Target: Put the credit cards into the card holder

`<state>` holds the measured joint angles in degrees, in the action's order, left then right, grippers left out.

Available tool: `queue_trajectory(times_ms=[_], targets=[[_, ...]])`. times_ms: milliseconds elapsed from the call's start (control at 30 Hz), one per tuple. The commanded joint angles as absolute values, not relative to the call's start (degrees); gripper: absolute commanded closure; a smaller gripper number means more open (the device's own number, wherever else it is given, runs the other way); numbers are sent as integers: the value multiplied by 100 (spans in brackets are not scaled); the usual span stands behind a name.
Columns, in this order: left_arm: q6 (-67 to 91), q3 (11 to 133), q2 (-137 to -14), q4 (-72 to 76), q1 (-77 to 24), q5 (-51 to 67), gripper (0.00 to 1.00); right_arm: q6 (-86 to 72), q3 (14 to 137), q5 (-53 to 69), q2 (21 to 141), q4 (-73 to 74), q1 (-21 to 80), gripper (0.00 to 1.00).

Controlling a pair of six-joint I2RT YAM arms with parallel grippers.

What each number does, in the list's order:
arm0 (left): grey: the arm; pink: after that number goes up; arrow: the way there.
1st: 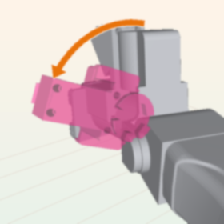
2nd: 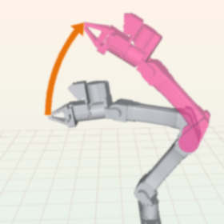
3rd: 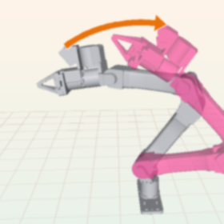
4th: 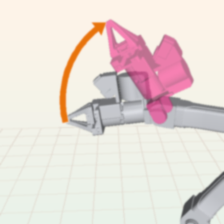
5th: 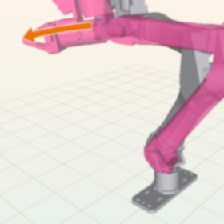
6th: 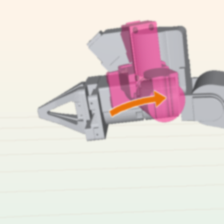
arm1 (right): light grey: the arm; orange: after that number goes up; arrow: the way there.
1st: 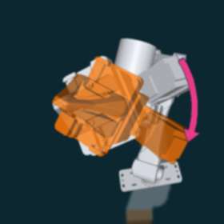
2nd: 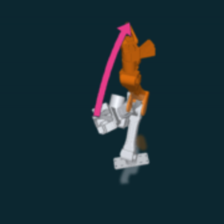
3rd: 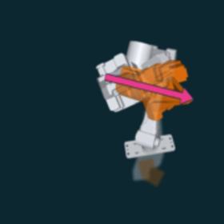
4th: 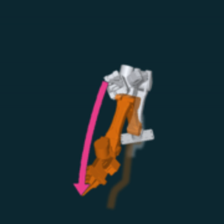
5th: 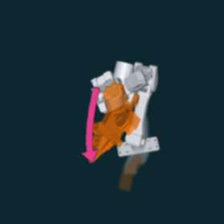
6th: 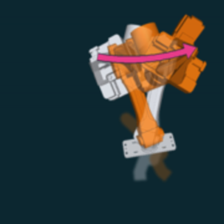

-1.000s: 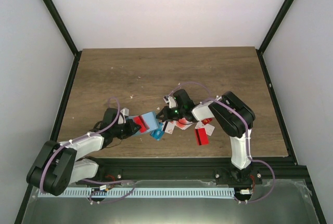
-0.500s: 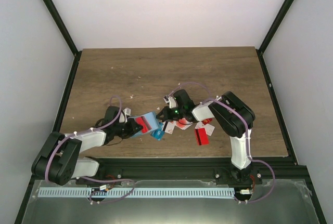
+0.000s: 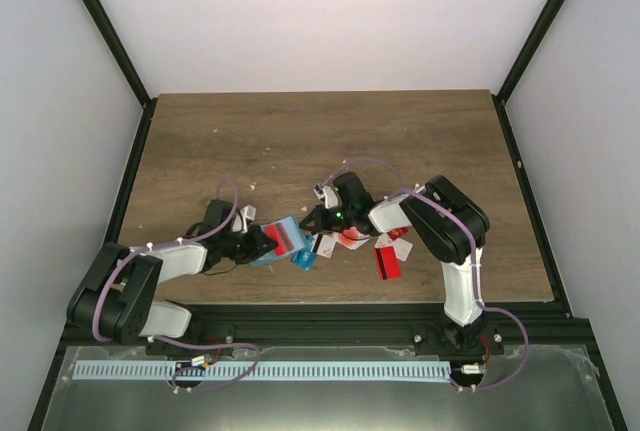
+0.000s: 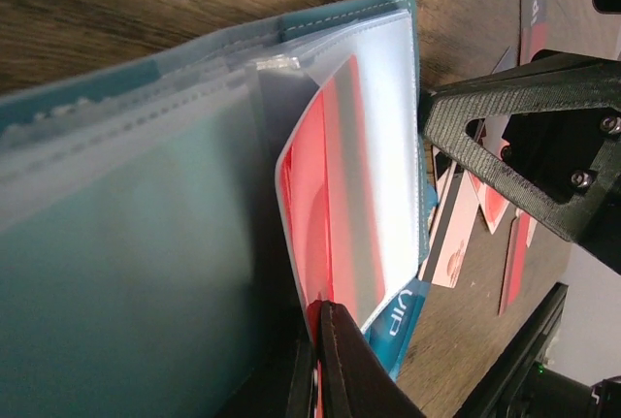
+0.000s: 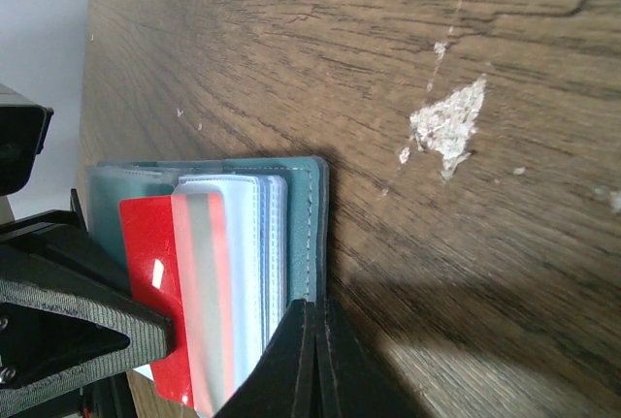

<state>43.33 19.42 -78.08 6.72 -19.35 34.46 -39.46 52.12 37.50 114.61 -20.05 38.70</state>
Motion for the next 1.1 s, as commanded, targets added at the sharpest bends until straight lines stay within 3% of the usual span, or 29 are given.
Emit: queue_trajectory(times_ms=[0, 633, 967, 1067], targets=[[4092, 2015, -8171, 214, -1953, 3362, 96, -3822, 5268, 3922, 11647, -1545, 3955, 99], [3927, 2380, -8997, 518, -1973, 3807, 95, -3942, 5317, 4052, 11725, -1587, 3959, 99], [3972, 2303, -8257, -89, -1978, 3640, 68, -3993, 5296, 3880, 11624, -1498, 3955, 99], [3911, 2314, -8065, -400, -1975, 3537, 64, -4007, 5283, 3842, 11602, -1502, 3955, 99]])
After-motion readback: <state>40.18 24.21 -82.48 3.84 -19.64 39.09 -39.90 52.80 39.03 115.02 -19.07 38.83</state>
